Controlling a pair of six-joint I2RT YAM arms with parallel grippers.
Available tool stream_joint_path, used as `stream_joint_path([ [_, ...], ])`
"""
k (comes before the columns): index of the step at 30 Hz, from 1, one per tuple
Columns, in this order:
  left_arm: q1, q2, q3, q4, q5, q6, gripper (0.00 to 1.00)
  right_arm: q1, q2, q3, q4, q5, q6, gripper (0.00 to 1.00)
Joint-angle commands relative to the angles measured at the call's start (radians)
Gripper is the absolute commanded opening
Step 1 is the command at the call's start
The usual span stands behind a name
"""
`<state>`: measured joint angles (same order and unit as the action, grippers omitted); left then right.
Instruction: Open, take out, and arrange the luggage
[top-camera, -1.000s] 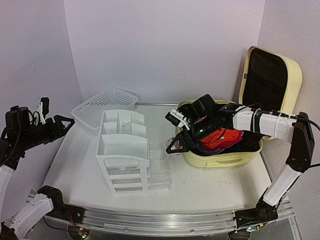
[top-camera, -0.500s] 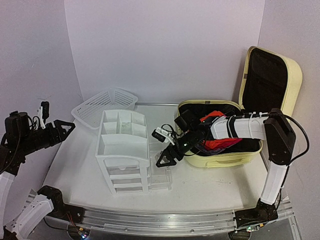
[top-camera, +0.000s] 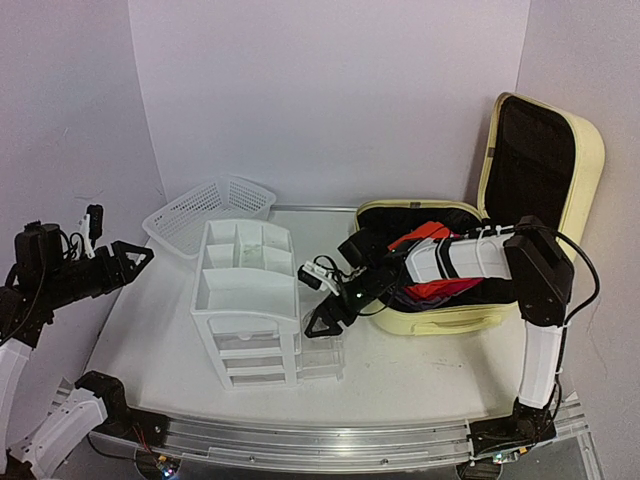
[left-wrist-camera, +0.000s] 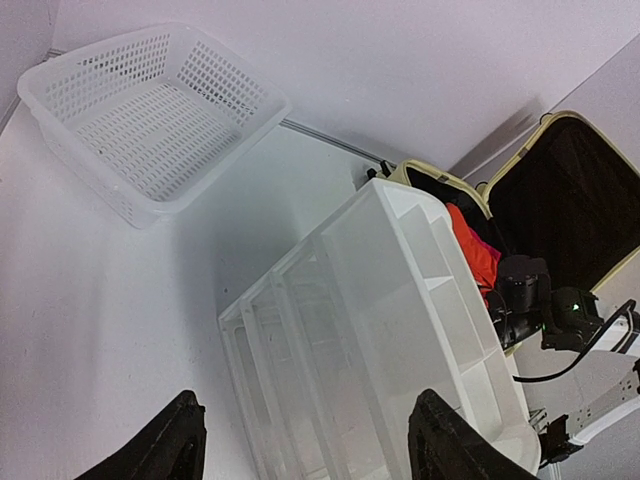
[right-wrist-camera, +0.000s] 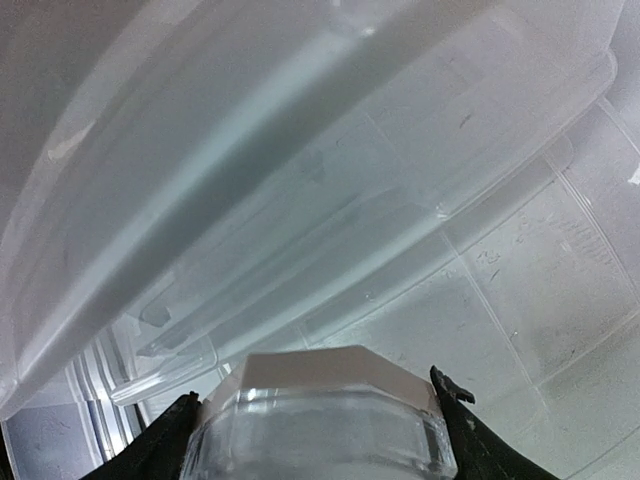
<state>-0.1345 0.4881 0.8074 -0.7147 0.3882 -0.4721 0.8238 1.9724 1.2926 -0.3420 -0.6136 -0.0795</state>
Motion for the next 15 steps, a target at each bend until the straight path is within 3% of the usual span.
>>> stream_joint_path([
  [1,0.003,0.004,0.015,0.024,0.000,0.004,0.71,0.004,0.027,0.035,0.018,0.029,0.010,0.80],
  [8,0.003,0.000,-0.001,0.024,-0.002,0.003,0.71,0.010,-0.008,0.032,0.008,0.108,0.048,0.84],
  [15,0.003,0.035,-0.049,0.025,-0.017,-0.004,0.71,0.010,-0.181,-0.007,-0.077,0.256,0.212,0.82],
])
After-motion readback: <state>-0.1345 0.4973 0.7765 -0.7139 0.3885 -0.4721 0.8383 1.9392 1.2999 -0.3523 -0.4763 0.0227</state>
